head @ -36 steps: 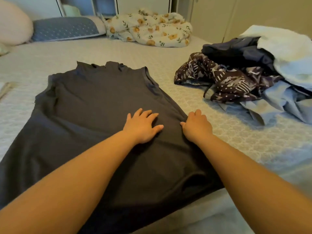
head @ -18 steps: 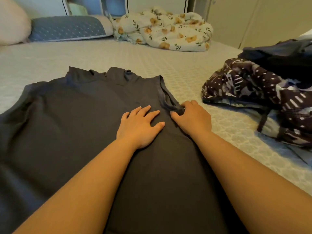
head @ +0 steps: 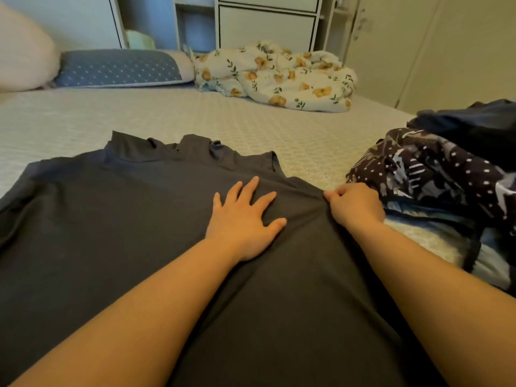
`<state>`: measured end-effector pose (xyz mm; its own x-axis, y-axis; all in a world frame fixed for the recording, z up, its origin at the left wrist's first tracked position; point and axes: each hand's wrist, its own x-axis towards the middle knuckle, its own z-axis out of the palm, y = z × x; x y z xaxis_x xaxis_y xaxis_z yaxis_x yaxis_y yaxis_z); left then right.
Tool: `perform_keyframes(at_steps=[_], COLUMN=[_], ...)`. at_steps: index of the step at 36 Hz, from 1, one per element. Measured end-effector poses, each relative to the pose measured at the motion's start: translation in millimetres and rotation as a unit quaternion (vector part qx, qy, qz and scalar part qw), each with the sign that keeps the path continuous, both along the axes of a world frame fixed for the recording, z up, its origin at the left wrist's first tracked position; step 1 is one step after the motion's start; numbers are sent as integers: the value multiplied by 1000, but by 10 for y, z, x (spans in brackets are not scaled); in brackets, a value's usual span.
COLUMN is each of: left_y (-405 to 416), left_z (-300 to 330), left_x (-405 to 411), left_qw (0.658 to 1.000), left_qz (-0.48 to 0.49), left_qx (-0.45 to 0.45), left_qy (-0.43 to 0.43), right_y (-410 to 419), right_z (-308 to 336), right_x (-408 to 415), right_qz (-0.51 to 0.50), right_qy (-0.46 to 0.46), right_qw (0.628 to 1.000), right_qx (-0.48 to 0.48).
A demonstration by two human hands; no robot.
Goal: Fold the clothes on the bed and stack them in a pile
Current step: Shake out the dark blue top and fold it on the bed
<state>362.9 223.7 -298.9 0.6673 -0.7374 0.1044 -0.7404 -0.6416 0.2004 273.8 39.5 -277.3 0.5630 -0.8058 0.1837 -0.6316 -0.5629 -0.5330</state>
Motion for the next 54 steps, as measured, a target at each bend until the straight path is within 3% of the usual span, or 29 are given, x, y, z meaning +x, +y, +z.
perform_keyframes(at_steps=[5, 11, 13, 19, 24, 31, 34, 37, 38, 41, 47, 54], left_y=[-116, -188, -197, -189, -265, -300, -268, -192, -151, 3, 620, 1568], left_z=[3, -7, 4, 0, -16, -51, -57, -65, -71, -70, -17, -75], left_x=[239, 555, 638, 789, 830, 1014, 1010, 905, 860, 651, -179, -1223], left_qw=[998, 998, 998, 998, 997, 996, 998, 999, 999, 997, 995, 994], left_qz=[23, 52, 59, 44, 61, 49, 39, 28, 30, 39, 43, 50], left_qx=[23, 21, 19, 28, 21, 46, 2, -1, 6, 34, 74, 73], left_qy=[57, 24, 24, 20, 32, 58, 40, 27, 31, 51, 60, 63], right_y=[-65, 36, 84, 157, -155, -192, 13, 319, 401, 540, 936, 1595], right_z=[6, 120, 65, -100, -69, -145, -126, -164, -190, -256, -192, -235], right_x=[197, 854, 1080, 1464, 1437, 1526, 1418, 1211, 1109, 747, -95, -1129], right_qz=[16, 96, 102, 93, 27, -6, 50, 225, 260, 242, 214, 169], right_qy=[158, 104, 93, 25, 16, 78, 96, 37, 52, 137, 230, 239], right_qw=[987, 983, 983, 995, 989, 989, 944, 864, 866, 923, 945, 956], right_qx=[-24, 114, 118, 33, -146, -128, -313, -449, -425, -266, -88, -39])
